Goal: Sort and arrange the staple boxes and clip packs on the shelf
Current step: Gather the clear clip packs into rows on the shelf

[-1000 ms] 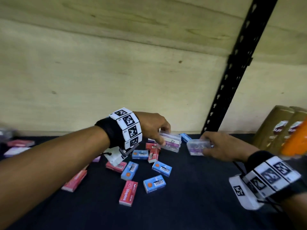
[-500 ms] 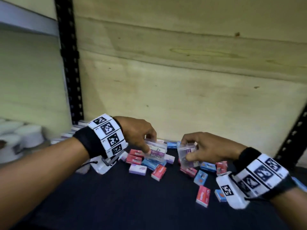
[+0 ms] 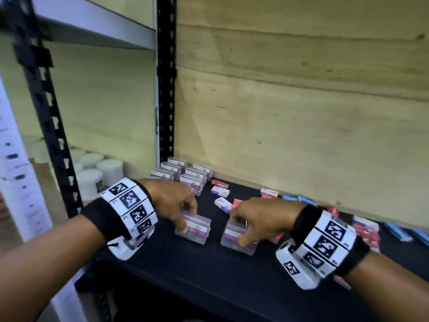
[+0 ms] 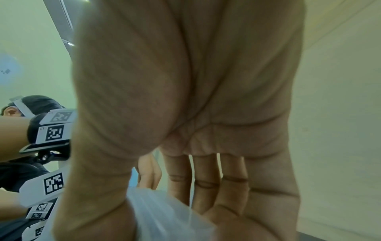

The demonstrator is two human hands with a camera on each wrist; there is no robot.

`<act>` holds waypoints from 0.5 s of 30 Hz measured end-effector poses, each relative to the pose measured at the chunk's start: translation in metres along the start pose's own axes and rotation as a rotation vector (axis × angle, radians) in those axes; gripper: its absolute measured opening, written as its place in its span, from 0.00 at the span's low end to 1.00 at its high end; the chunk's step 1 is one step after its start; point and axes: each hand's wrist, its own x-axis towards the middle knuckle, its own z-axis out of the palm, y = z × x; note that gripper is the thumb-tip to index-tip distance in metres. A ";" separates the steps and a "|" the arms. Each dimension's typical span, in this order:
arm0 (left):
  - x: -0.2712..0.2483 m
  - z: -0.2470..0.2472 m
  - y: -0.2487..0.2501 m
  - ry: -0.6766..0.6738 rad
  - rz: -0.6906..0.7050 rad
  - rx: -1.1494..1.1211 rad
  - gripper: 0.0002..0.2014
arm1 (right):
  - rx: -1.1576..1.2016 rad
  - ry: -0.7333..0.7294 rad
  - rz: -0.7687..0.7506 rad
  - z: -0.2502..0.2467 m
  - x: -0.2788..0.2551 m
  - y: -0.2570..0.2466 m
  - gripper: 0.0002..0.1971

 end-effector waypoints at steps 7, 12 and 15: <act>-0.002 0.009 -0.006 -0.021 -0.010 -0.044 0.17 | 0.027 -0.015 0.001 0.006 0.006 -0.006 0.17; -0.001 0.010 -0.004 0.027 0.000 -0.074 0.20 | 0.120 0.023 -0.017 0.008 -0.001 0.002 0.19; -0.004 0.010 -0.003 0.122 0.045 -0.083 0.22 | 0.189 0.046 -0.018 0.006 -0.011 0.011 0.20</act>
